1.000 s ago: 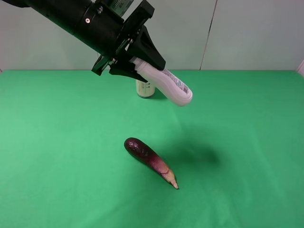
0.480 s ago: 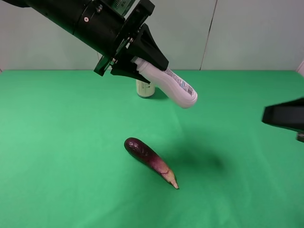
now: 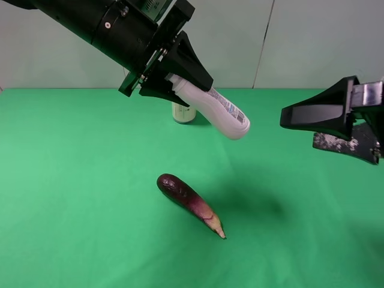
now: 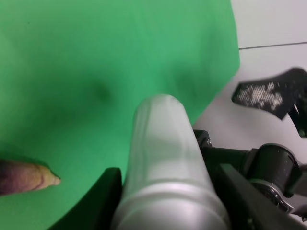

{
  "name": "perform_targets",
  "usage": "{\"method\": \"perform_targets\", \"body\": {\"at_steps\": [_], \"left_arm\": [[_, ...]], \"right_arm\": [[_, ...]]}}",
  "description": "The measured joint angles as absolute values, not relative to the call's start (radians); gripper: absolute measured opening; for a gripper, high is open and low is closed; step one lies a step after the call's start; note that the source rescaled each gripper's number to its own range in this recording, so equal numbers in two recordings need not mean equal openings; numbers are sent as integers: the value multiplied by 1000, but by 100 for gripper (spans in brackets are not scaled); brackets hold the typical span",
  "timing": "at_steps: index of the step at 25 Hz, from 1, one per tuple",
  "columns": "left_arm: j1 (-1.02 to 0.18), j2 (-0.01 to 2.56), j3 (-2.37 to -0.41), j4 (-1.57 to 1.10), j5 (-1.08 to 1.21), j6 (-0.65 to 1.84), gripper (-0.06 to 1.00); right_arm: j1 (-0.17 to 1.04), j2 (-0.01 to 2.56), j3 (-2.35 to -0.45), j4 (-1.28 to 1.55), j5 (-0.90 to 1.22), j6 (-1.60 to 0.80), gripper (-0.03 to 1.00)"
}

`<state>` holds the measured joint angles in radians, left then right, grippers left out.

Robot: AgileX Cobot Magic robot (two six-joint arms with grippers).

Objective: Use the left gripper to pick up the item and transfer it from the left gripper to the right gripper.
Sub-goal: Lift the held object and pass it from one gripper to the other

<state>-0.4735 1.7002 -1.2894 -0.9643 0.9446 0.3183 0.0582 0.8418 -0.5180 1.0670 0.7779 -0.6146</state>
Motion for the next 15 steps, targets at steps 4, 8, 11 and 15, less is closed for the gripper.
{"method": "perform_targets", "body": {"at_steps": [4,8,11,15], "left_arm": [[-473,1700,-1288,-1019,950,357,0],[-473,1700,-1288,-1058,950,378,0],[-473,1700,-1288,-1064,951,385,0],[-473,1700,-1288,-1065,961,388,0]], "right_arm": [[58,867,-518,1101,761,-728,100],[58,871,-518,1155,761,-872,100],[58,871,-518,1215,772,-913,100],[58,875,-518,1306,783,-923,100]]}}
